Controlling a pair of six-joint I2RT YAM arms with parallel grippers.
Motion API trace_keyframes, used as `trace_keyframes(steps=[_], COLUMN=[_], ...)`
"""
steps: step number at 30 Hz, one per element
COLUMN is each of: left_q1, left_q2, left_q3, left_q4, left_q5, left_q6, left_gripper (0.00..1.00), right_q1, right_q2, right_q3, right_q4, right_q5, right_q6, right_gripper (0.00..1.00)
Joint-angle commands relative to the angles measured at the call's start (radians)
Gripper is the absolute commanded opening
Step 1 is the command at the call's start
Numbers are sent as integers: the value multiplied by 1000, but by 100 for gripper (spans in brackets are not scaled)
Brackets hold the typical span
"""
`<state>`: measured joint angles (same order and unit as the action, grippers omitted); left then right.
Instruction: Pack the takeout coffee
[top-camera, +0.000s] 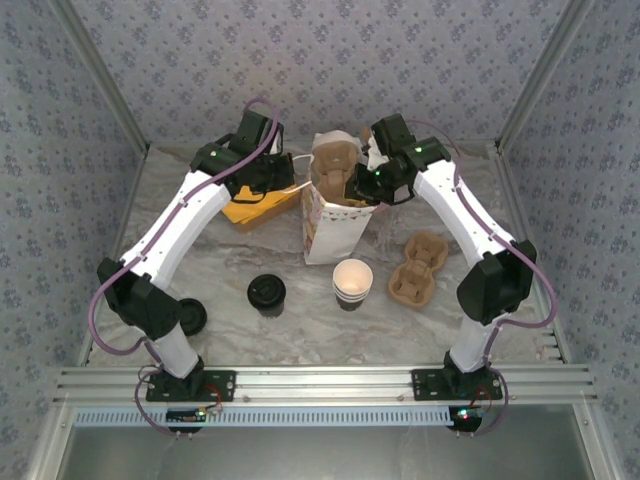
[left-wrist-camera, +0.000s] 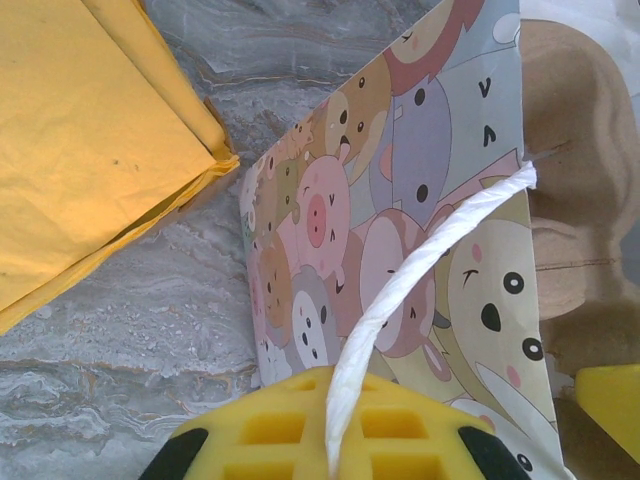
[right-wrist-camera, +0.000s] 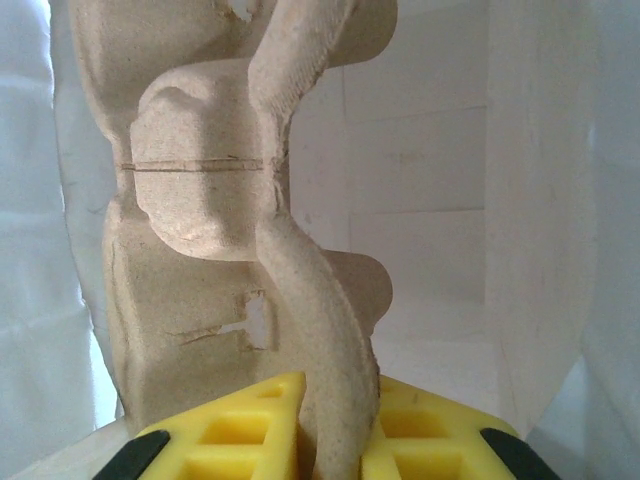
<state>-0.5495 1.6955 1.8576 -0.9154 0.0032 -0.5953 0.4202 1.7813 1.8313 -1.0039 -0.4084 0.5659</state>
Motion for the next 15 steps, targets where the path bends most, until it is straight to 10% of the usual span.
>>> trace_keyframes(steps=[1,15], left_q1=[3,3], left_q2=[-31,-25], left_q3=[12,13], left_q4=[9,8], left_q5=[4,3], left_q6=[-3,0], left_gripper=[0,0], right_q1=[-14,-23], right_q2=[-37,-46], right_q3=[-23,-33], right_q4=[24,27], right_q5=[-31,-34], right_q6=[24,31], right_gripper=[17,18])
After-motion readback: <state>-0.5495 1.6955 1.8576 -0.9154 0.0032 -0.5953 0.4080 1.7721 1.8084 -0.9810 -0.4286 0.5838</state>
